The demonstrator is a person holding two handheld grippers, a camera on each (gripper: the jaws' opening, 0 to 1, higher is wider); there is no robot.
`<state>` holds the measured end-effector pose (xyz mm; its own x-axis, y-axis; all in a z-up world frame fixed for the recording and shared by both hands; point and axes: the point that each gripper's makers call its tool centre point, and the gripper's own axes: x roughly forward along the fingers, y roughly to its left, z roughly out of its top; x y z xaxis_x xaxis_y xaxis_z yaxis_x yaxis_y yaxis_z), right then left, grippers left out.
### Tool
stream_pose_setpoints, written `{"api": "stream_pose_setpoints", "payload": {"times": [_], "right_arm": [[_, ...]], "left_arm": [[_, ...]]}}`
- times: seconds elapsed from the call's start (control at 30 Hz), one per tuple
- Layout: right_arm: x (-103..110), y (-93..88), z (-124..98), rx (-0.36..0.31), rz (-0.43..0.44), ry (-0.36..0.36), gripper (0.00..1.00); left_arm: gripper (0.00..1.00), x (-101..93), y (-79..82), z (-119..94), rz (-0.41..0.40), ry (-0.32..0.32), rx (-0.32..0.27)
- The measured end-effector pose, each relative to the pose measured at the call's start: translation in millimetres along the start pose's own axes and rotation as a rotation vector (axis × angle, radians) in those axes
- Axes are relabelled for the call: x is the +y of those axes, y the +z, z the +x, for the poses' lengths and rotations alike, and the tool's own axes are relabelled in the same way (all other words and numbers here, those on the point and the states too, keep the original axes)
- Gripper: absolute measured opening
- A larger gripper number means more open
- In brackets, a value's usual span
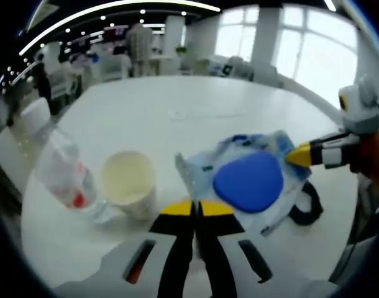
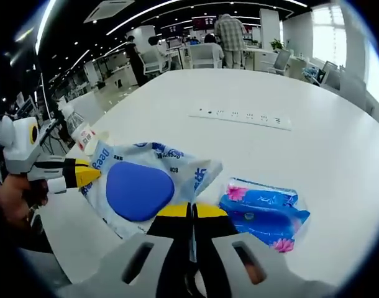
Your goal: Arrange the tabletop items into an orderly group along one side of the table until the central work area is clear of visible clutter.
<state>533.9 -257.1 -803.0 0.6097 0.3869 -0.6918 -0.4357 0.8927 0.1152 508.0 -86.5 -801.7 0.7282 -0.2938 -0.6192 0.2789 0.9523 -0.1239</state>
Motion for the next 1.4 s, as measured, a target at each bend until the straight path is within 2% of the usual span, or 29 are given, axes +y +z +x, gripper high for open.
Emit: {"api": "stream_pose_setpoints", "payload": {"times": [0.17,0.57,0.8,1.2,1.4], "right_arm": [[-2.9,1.9,11.0,0.012,-0.013,0.005,0.00],[-8.4,-14.3,30.3,0.065,-0.018,0.018,0.01],[-13.9,-25.8,34.7,0.090,-0.013,0.017,0.01],[-16.6,-33.4,38.9,0.114,-0.031,0.017,0.03],[-19.5,-37.6,38.2,0.122,-0.037,0.003,0.08]], "left_arm": [[0.00,-1.6,-4.4,5.0,-0.009,0.015,0.017],[0.00,2.4,-15.1,20.3,-0.053,0.032,0.053],[0.01,-0.5,-24.0,28.1,-0.048,0.024,0.081],[0.02,2.5,-29.5,36.7,-0.045,0.022,0.105],[0.05,4.2,-30.0,37.3,-0.047,0.018,0.106]]}}
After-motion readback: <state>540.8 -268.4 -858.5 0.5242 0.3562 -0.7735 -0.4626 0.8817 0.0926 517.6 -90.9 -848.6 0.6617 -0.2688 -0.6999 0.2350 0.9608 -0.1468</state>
